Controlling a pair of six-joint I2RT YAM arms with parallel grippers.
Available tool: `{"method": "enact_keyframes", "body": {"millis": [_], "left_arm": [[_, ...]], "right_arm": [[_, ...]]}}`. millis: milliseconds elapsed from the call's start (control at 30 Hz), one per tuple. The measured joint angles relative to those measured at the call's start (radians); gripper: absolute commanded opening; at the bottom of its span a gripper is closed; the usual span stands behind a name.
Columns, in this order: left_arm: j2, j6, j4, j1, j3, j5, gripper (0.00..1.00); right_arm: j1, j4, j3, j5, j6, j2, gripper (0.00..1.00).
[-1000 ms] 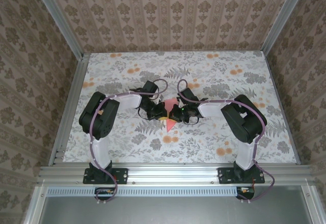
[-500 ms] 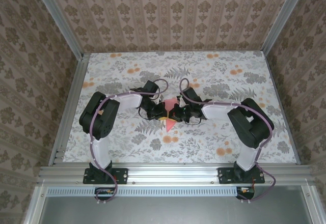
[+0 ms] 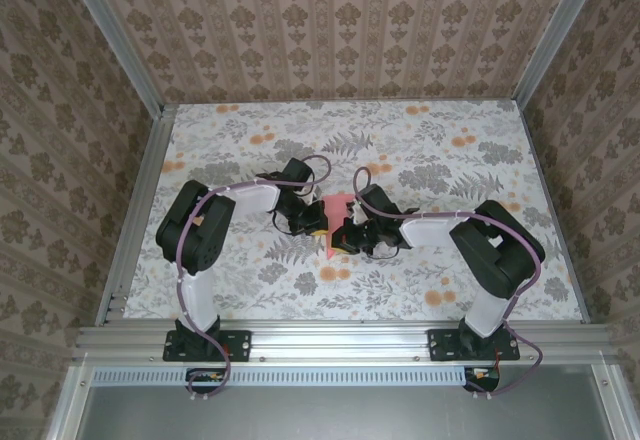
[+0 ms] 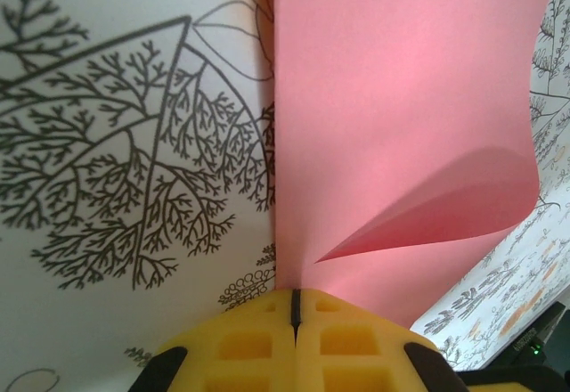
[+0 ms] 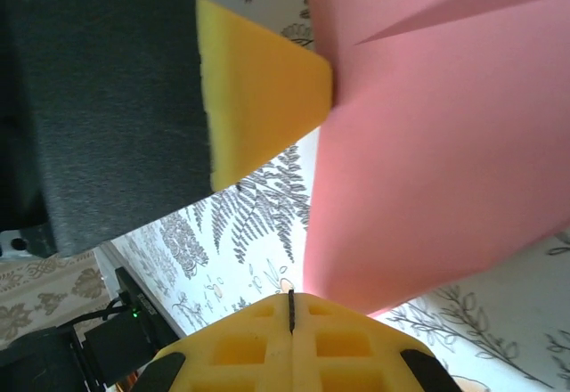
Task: Fold a paper plane with a square sheet of paper (pick it up from the middle)
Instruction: Third fold the triangle at the center of the table.
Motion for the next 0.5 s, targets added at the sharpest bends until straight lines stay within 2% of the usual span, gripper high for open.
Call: {"method": "enact_keyframes", "body": {"millis": [500], "left_arm": [[0.0,0.0,0.0,-0.001,0.0,-0.005,0.01]], "right_arm": [[0.01,0.037,0.0,-0.016,0.004,0.067,0.01]]}}
